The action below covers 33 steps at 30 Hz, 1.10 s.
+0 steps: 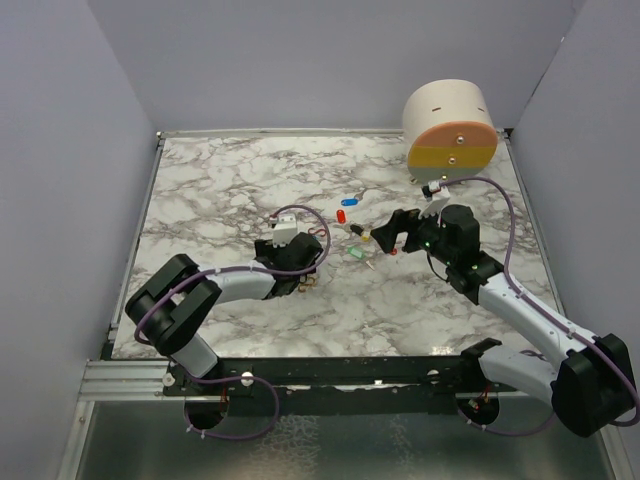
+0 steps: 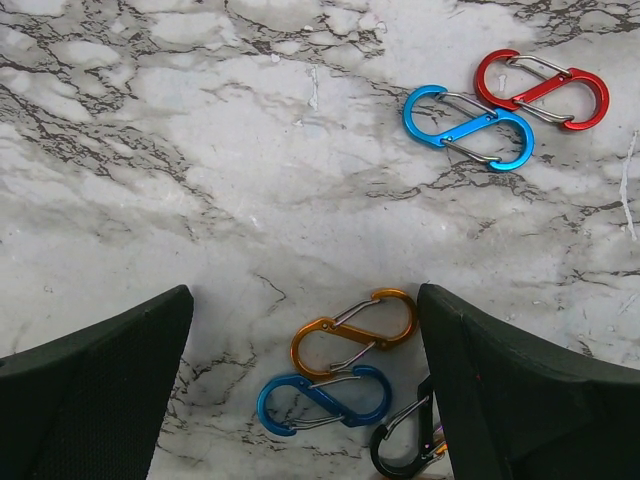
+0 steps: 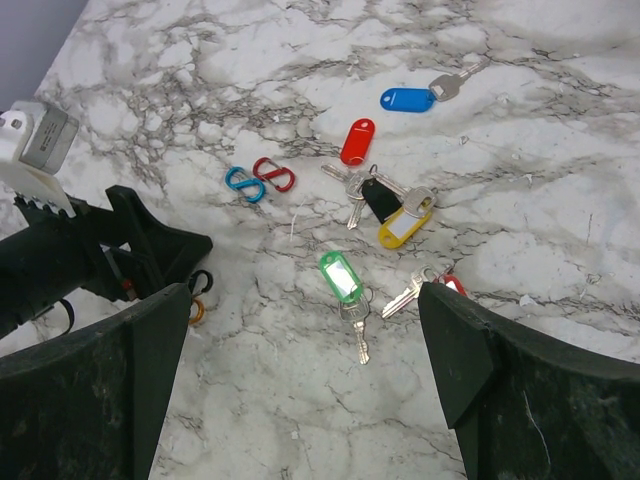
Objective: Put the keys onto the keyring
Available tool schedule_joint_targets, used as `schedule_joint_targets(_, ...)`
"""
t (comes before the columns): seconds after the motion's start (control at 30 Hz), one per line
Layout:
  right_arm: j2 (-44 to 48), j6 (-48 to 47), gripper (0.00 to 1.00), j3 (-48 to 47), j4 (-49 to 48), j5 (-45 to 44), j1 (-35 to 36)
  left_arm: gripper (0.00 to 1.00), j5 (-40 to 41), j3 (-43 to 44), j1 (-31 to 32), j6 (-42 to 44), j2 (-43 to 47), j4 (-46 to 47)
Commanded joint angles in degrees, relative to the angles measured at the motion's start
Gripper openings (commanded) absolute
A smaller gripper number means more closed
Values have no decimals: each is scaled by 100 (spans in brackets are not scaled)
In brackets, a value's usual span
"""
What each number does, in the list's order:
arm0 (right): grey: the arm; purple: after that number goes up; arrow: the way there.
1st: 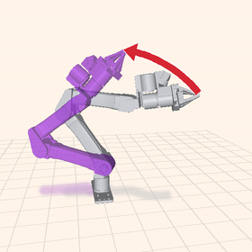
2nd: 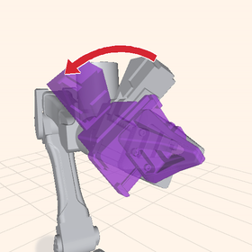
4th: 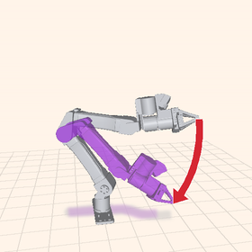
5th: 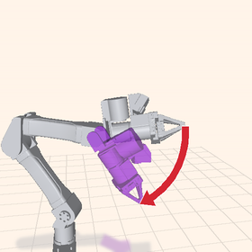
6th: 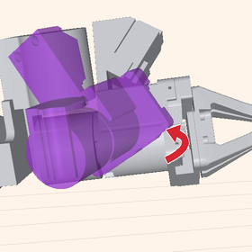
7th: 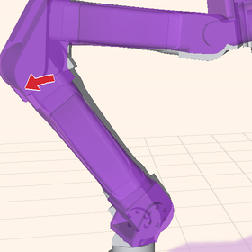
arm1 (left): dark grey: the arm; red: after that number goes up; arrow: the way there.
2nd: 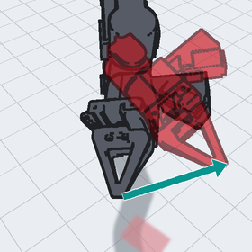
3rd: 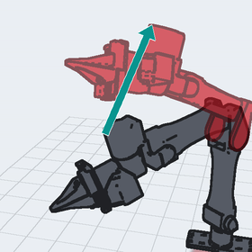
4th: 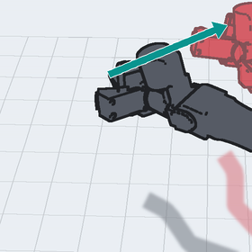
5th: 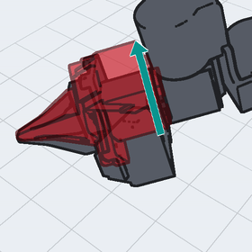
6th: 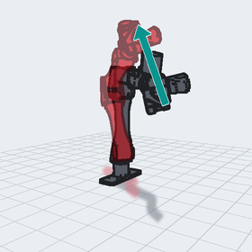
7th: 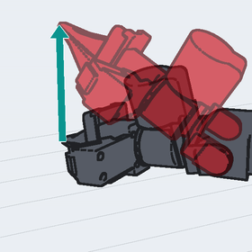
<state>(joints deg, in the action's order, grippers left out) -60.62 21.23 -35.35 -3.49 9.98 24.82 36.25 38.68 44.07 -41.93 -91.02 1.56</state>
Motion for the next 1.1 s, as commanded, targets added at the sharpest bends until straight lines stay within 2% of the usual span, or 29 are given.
schedule_joint_targets(0.0,59,48,98,-98,-120,145,41,97,-65,27,-109,-33,-166,-911)
schedule_joint_targets(0.4,234,18,98,-121,-25,66,41,97,-405,54,-807,496,29,-809)
schedule_joint_targets(0.67,243,17,98,-120,-29,92,41,97,-338,194,-864,697,395,-961)
schedule_joint_targets(0.87,251,20,98,-128,-9,90,41,97,-310,222,-708,850,1152,-1126)
schedule_joint_targets(1.07,290,19,98,-117,20,87,40,97,-234,324,-52,714,1356,-1469)
